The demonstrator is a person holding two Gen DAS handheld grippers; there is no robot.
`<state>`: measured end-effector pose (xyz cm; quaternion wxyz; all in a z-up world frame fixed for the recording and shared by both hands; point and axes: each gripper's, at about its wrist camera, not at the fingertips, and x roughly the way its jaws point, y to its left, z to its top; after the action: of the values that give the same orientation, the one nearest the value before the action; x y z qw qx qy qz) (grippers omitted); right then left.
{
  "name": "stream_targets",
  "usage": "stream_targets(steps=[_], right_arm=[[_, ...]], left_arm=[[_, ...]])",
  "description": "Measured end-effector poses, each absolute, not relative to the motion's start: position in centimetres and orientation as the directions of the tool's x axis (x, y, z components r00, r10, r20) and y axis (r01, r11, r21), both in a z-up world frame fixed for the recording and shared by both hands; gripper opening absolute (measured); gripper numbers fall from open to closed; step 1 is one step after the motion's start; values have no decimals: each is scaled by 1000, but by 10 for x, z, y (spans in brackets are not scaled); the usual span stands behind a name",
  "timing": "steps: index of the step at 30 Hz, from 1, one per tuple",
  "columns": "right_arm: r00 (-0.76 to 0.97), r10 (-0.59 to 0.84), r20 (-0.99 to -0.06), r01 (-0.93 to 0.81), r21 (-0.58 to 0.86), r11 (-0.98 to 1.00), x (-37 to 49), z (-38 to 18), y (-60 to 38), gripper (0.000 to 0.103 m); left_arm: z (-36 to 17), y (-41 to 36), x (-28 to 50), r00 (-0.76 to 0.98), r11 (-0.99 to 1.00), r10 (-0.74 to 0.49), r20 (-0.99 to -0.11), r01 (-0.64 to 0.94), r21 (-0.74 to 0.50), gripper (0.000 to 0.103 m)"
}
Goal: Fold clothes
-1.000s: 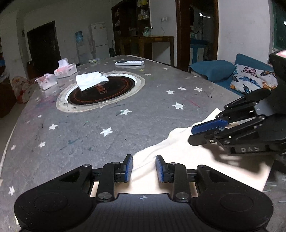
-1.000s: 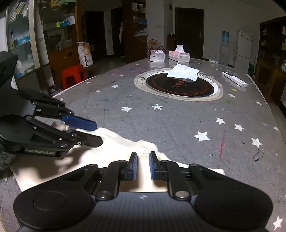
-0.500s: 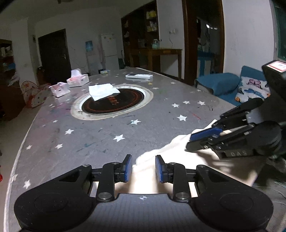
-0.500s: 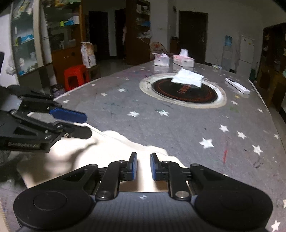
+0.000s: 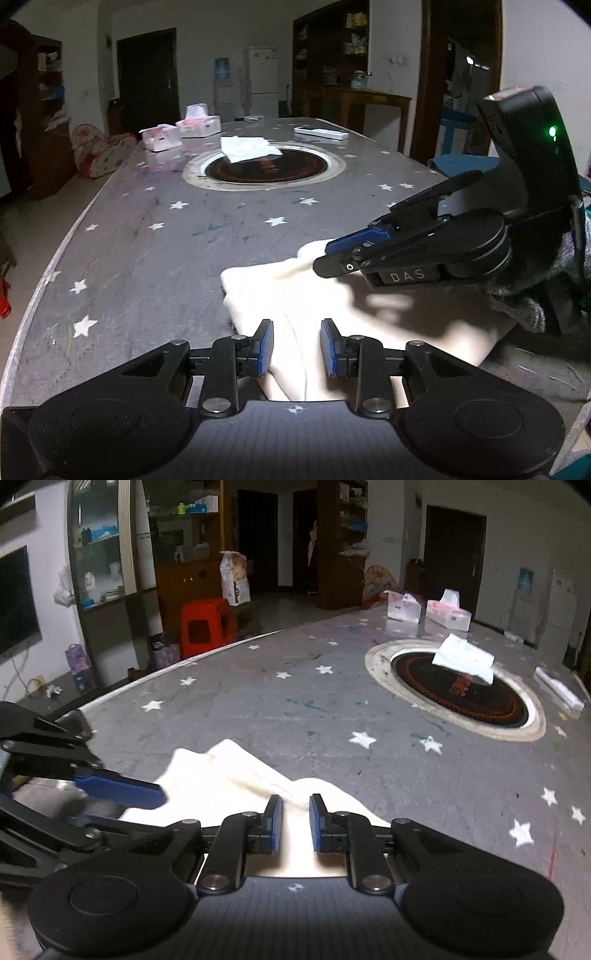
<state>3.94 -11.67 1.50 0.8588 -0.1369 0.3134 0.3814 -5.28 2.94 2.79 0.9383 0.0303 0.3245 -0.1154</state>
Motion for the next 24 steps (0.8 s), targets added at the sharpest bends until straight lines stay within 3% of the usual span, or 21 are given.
stream_targets(steps=[5,13,15,19,21,23,24], right_arm=[[491,611,-622,-720,106,686,48,28,-130,15],[450,595,-666,-722,121,681,82,20,-121,17],[432,609,-665,-726,144,672,85,18,-120,17],[412,627,-661,-728,175,663,85,17,-121,16],[407,635,-657,-723,193,663,86,18,-123,20],[395,642,-657,-721,212,660,89,17,-124,32],[390,640,-661,-723,210,658,89,15,-123,32]], left_arm=[[34,38,-50,782,980,-179,-597,198,-34,31],[28,57,-24,777,990,-144,-613,103,-101,31],[27,57,-21,776,989,-148,-614,107,-102,18],[30,57,-21,785,988,-156,-599,117,-104,10],[35,56,-21,796,988,-157,-584,124,-98,9],[37,56,-20,803,988,-153,-576,126,-87,9],[36,56,-18,803,989,-151,-576,124,-86,9]])
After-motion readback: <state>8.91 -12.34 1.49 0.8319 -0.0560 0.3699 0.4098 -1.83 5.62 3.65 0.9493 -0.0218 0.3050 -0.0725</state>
